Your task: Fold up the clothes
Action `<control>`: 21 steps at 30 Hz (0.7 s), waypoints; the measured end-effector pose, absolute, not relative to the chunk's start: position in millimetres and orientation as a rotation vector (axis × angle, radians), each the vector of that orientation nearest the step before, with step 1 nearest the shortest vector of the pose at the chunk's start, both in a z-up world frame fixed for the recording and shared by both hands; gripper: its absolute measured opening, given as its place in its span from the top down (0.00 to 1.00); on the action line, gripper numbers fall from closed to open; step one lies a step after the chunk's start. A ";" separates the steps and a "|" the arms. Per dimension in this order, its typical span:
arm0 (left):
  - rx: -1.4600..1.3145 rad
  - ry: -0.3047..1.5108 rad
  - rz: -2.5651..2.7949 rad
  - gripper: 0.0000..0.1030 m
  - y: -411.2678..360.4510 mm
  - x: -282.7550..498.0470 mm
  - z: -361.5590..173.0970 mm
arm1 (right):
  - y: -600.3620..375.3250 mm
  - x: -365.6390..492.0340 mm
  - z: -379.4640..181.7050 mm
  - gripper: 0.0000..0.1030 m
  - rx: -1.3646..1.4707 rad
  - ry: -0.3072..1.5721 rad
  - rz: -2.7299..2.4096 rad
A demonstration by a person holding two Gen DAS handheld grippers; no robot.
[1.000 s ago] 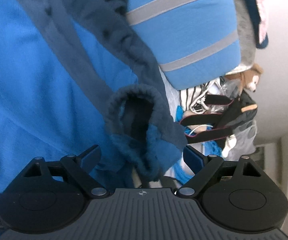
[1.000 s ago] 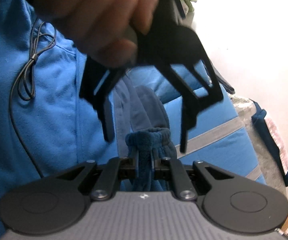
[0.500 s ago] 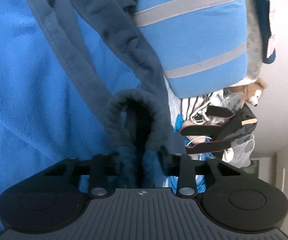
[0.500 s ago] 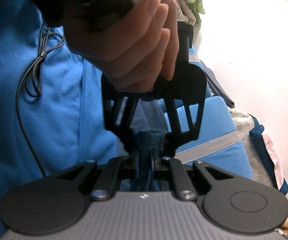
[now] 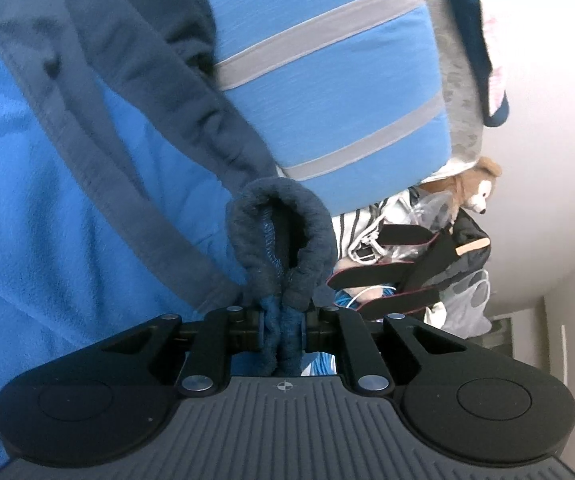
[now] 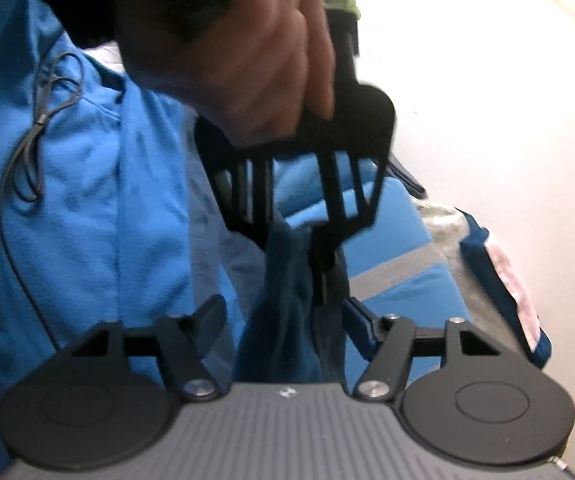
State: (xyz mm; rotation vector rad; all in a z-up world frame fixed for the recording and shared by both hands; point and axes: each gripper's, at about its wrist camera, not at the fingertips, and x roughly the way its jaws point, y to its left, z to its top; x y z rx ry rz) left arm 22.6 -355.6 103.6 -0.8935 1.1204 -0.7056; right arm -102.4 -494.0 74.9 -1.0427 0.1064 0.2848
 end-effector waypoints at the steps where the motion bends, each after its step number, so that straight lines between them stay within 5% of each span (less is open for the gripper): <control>1: -0.894 1.116 -0.709 0.86 -355.1 22.4 106.1 | -496.1 -100.7 76.7 0.24 -1.038 0.112 0.268; 21: -0.947 0.945 -0.773 0.86 -324.7 5.1 180.6 | -543.7 -65.2 84.4 0.05 -0.869 0.326 0.062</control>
